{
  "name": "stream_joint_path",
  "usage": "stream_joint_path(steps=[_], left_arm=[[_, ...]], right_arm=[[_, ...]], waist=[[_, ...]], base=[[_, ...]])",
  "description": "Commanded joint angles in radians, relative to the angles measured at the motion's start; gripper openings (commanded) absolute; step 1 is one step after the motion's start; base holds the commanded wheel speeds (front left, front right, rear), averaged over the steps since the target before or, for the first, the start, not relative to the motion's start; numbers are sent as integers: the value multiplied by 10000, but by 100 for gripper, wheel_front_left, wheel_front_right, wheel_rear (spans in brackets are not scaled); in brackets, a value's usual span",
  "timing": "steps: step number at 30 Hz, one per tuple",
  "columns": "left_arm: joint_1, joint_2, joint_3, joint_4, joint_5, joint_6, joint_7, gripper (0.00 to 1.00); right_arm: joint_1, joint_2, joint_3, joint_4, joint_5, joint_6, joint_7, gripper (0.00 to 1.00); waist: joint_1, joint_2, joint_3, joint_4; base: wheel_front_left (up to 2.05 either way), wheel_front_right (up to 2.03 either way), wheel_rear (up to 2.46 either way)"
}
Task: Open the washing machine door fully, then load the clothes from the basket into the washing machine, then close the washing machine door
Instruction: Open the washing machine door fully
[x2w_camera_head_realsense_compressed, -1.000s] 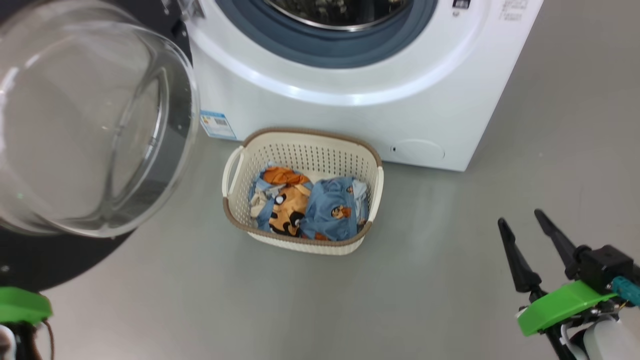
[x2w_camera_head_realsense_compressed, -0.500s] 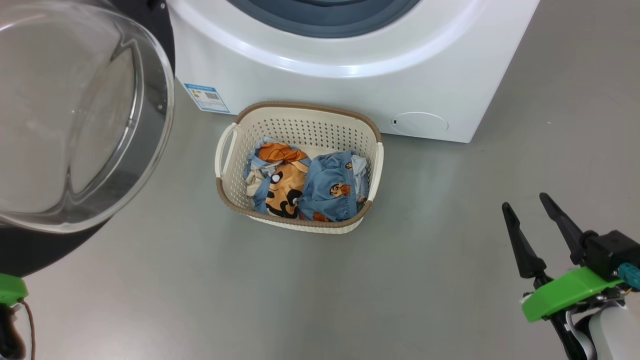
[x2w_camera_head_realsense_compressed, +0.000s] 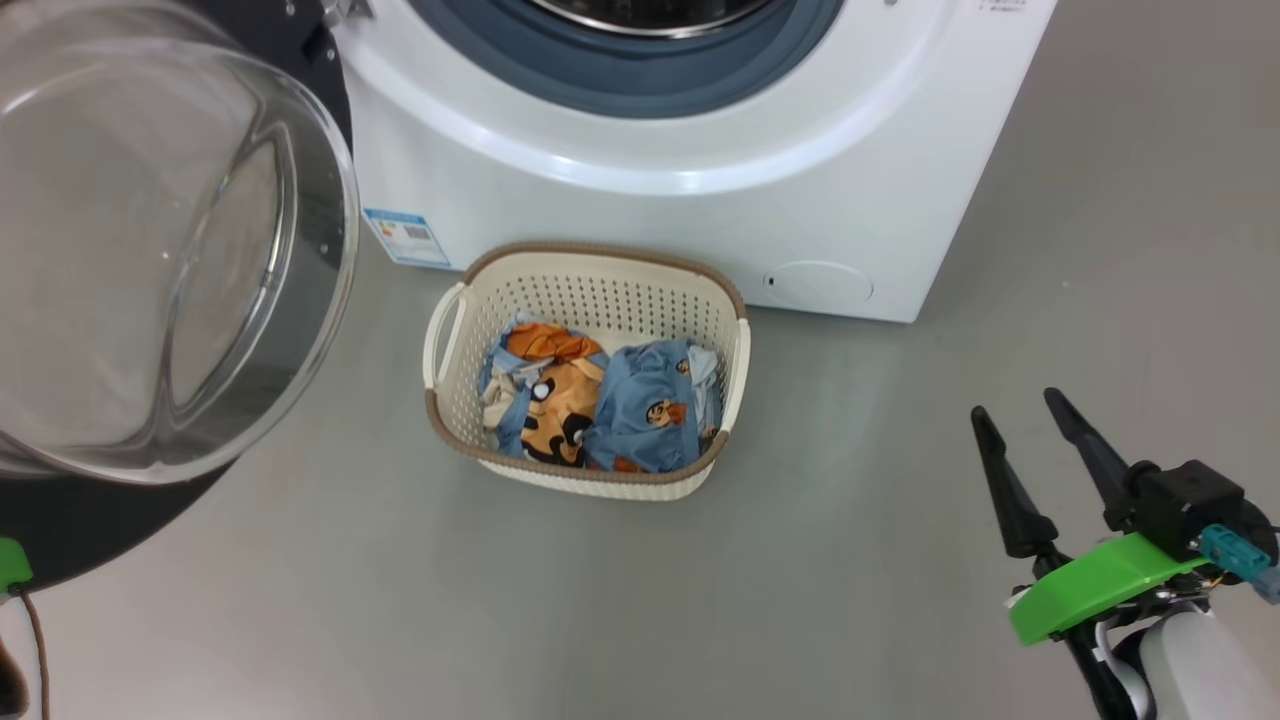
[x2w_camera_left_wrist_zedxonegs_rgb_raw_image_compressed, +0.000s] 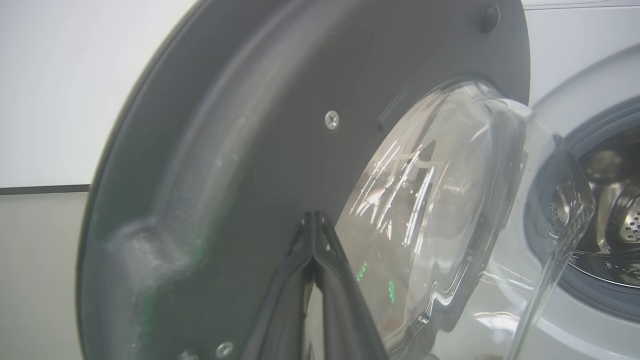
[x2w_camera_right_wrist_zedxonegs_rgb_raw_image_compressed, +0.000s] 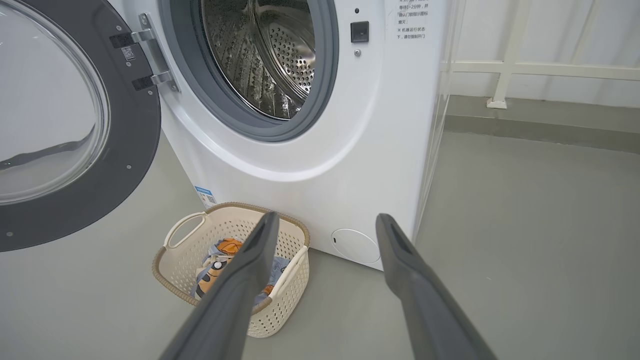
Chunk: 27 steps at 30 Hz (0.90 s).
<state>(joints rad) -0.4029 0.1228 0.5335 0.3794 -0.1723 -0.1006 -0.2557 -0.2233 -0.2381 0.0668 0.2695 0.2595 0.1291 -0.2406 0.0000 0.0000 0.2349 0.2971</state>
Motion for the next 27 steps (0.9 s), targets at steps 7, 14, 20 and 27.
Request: stream_joint_path(steps=[7, 14, 20, 27], left_arm=[[383, 244, -315, -1672, 415, -231, -61, 0], [984, -46, -1233, -2701, 176, -290, -61, 0], [1996, -417, -2264, -3242, 149, -297, -61, 0], [2918, -618, -2762, -3279, 36, -282, -61, 0]], right_arm=[[71, 292, 400, -32, 183, 16, -194, 100], [219, 567, 516, -102, 243, 16, -208, 100], [323, 727, 592, -245, 208, 16, -210, 100], [410, 847, 672, -353, 210, 16, -211, 100]], waist=[[0, 0, -838, -415], [0, 0, -1268, -882], [0, 0, -1439, -1379], [0, 0, -1594, -1917]], base=[[0, 0, 0], [0, 0, 0], [0, 0, 0], [0, 0, 0]])
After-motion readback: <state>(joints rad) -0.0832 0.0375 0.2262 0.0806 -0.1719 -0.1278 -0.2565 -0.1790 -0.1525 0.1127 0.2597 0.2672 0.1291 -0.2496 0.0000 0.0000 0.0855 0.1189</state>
